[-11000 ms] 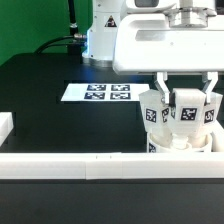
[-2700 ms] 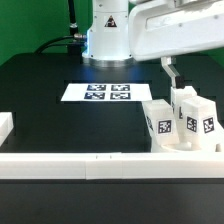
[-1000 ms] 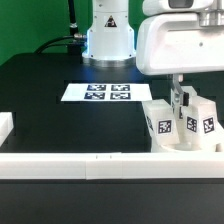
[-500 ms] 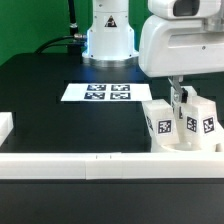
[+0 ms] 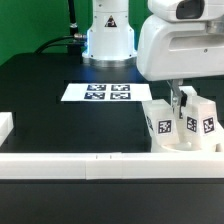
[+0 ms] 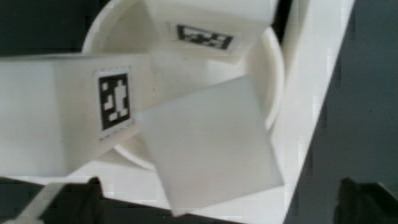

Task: Assemble stool

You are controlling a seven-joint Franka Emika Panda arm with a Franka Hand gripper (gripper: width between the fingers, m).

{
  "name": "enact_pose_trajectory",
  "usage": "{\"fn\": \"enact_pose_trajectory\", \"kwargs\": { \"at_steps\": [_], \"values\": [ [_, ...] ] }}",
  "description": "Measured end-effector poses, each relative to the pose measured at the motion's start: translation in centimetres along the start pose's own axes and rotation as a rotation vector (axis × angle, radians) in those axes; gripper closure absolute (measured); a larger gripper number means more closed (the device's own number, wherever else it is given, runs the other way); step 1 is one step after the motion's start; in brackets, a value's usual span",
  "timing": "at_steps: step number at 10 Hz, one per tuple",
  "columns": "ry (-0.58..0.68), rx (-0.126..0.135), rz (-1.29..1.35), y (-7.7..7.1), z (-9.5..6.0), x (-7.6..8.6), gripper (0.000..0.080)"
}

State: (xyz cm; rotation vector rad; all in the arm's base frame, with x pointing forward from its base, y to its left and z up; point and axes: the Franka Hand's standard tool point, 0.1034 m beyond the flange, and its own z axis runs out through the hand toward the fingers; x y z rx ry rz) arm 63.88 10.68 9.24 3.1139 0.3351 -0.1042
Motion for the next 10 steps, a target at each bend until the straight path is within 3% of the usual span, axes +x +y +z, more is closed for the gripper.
{"fn": "enact_pose_trajectory", "kwargs": {
  "at_steps": [2,5,7,8,10],
  "values": [
    [-0.007,0.000,-0.004,-0.30,1.04,-0.55,0.0151],
    [0.004,0.002,0.014,-0.56,1.16,-0.35,0.0151],
    [0.006,0.002,0.022,-0.22,1.09,-0.28,0.0419],
    [0.006,0.002,0.023,-0.21,1.09,-0.28,0.0465],
    [0.006,0.004,0.094,-0.19,1.09,-0.27,0.0465]
  ]
}}
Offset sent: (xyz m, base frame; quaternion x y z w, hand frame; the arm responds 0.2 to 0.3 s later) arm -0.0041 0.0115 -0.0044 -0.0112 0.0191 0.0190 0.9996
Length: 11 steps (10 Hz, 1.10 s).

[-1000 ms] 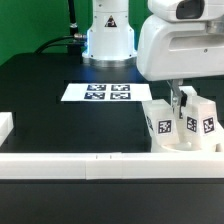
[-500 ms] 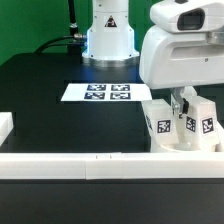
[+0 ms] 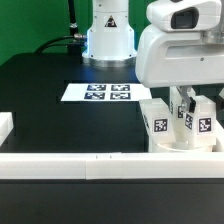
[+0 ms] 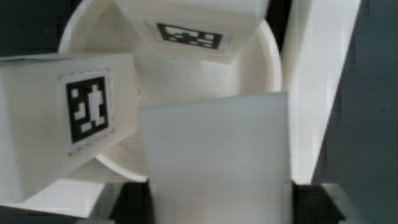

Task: Assemble stool

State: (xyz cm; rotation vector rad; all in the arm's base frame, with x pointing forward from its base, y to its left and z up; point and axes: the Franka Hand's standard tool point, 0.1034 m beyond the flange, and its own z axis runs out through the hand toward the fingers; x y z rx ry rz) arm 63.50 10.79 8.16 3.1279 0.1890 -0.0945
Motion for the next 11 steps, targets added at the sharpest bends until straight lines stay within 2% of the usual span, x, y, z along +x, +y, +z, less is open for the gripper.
{"fn": "enact_pose_trajectory", "kwargs": {
  "at_steps": [2,4,6,11],
  "values": [
    [0.000,0.003,0.207,-0.12,0.01,-0.01,0.0465],
    [0.003,0.007,0.549,-0.62,0.11,-0.04,0.0465],
    [0.024,0.032,0.892,-0.92,0.08,0.32,0.0462],
    [0.015,0.044,1.357,-0.94,0.08,0.35,0.0462]
  ]
}}
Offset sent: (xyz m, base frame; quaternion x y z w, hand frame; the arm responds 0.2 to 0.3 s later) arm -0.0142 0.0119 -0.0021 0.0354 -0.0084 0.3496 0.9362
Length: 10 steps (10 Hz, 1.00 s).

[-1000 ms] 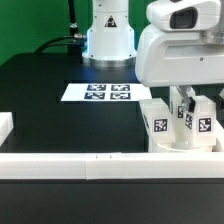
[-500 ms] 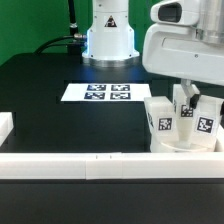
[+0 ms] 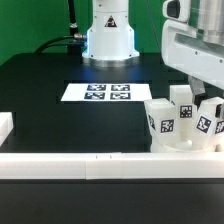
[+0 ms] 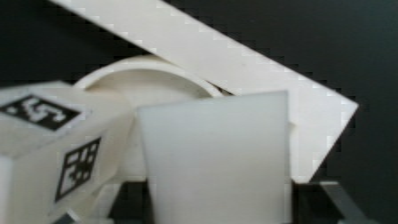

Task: Assemble stool

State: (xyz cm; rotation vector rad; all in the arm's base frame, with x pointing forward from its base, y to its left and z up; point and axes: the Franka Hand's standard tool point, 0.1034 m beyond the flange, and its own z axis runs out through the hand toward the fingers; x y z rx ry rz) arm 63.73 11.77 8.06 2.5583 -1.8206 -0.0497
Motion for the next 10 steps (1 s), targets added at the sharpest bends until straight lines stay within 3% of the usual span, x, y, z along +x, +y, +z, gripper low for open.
{"fn": "enact_pose_trajectory", "kwargs": {
  "at_steps": [1,3,4,8,9,10],
  "values": [
    [-0.004,0.013,0.116,-0.13,0.01,0.01,0.0462],
    [-0.041,0.101,0.521,0.05,0.06,0.10,0.0462],
    [-0.055,0.130,0.659,0.10,0.07,0.04,0.0462],
    [-0.089,0.142,0.792,0.05,0.07,0.04,0.0462],
    [-0.110,0.163,0.853,-0.06,0.08,0.10,0.0462],
    [-0.135,0.204,0.915,0.08,0.11,0.07,0.0462]
  ]
}}
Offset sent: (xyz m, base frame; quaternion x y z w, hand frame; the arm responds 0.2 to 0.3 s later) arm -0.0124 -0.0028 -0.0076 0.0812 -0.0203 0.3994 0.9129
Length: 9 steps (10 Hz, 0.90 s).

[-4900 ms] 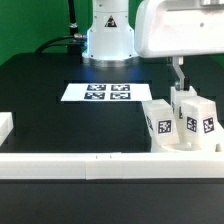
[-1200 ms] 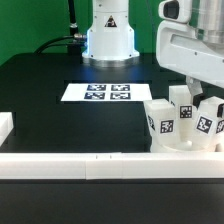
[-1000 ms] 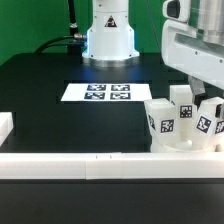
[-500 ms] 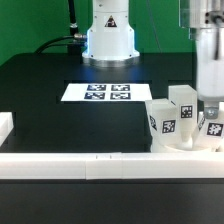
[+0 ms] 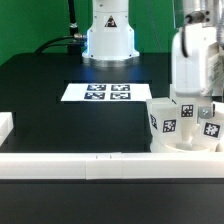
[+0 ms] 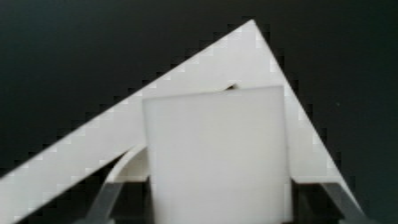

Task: Assemble stool

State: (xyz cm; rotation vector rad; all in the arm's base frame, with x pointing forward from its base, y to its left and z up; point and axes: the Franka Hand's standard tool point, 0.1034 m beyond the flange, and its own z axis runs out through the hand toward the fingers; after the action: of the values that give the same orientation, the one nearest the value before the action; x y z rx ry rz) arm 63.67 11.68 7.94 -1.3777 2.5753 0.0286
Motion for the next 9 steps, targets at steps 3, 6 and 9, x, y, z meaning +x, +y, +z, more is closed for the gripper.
{"fn": "enact_pose_trajectory", "kwargs": {
  "at_steps": [3,6,9],
  "values": [
    [-0.028,0.023,0.071,0.0,0.0,-0.1,0.0462],
    [-0.046,0.022,0.056,-0.4,-0.5,0.1,0.0462],
    [-0.083,0.038,0.030,-1.0,-3.3,-0.6,0.0181]
  ]
}}
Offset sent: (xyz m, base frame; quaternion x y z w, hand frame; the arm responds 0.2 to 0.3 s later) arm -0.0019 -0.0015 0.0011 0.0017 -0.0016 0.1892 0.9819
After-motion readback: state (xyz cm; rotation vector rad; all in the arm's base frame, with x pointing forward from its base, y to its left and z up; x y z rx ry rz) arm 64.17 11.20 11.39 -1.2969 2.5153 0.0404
